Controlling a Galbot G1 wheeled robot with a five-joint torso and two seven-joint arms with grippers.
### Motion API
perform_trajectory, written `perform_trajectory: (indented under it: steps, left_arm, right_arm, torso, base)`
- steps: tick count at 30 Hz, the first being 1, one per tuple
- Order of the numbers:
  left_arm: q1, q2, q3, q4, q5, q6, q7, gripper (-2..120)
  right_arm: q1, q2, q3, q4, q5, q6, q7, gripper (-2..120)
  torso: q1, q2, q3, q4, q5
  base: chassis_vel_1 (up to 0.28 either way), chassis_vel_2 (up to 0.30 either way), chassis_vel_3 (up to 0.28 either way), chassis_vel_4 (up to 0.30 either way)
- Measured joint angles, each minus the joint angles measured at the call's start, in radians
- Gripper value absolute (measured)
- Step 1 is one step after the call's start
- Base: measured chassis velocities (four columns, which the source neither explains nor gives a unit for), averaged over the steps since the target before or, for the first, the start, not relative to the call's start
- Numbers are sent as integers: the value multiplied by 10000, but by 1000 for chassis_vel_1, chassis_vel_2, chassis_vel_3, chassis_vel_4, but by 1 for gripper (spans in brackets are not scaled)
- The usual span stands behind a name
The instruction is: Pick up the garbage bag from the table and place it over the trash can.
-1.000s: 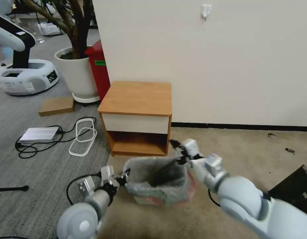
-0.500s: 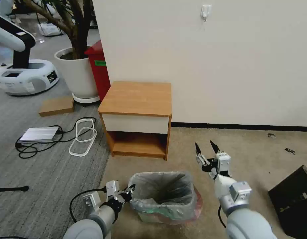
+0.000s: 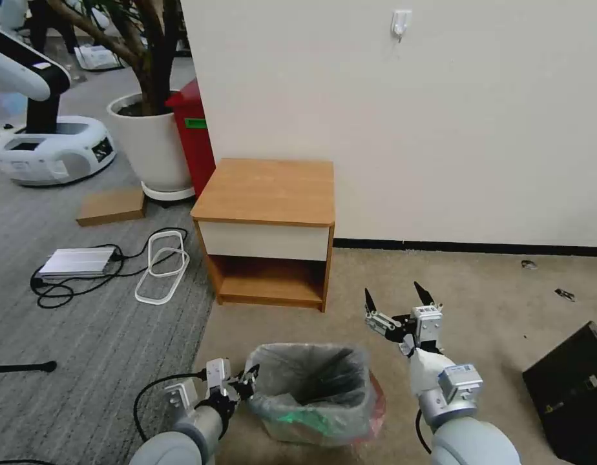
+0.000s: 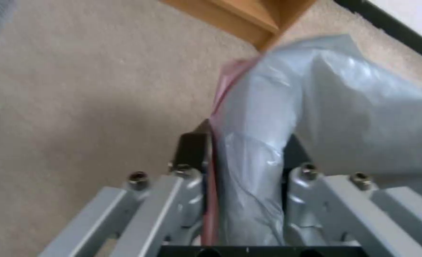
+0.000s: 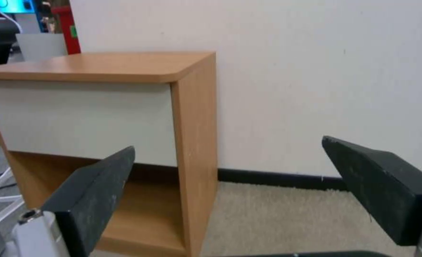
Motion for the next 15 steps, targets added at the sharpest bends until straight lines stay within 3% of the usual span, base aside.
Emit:
perform_trajectory:
  steps: [15]
  left_arm:
    - [331, 224, -186, -1141, 582, 138, 136, 86]
  right_arm:
    - [-240, -83, 91, 56, 175, 34, 133, 100]
  torso:
    - [0, 0, 0, 0, 1]
  base:
    - [0, 0, 0, 0]
